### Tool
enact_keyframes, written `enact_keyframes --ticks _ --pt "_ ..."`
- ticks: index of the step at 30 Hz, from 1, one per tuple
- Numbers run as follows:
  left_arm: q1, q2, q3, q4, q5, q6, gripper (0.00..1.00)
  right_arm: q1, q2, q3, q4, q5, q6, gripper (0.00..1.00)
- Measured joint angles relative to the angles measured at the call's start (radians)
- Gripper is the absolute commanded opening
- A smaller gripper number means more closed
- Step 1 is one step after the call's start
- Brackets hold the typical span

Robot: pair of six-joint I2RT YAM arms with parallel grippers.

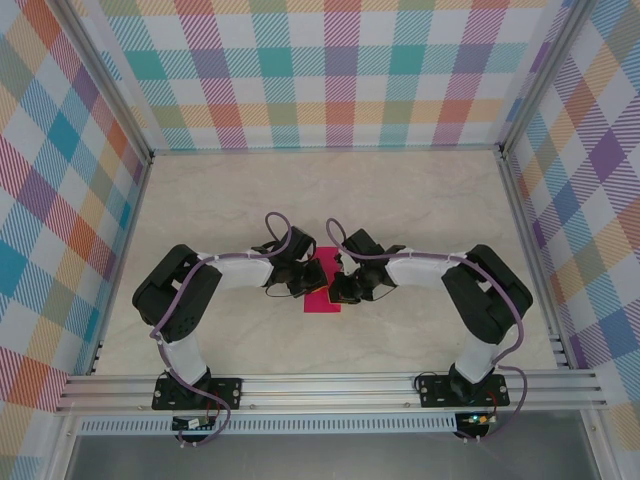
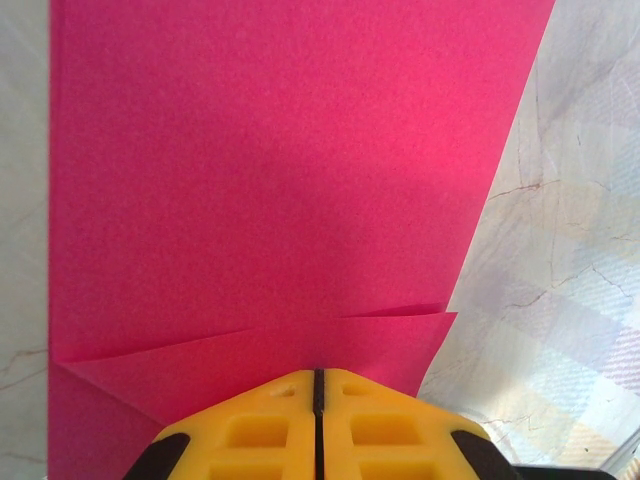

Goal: Fold a paper plane with a square sheet of paper (pick it up from the middle)
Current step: Fold the triangle a second time at the center of the table.

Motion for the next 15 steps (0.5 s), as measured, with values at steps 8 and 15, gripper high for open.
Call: enact_keyframes --ticks 8,15 --pt "0.006 0.000 0.005 -0.001 0.014 0.018 0.08 -0.001 0.015 -0.008 -0.003 0.016 -0.004 0.08" --pt "0.039 -0.014 -0.027 0.037 0.048 0.057 0.08 -0.001 0.015 -0.008 -0.003 0.020 -0.007 0.08"
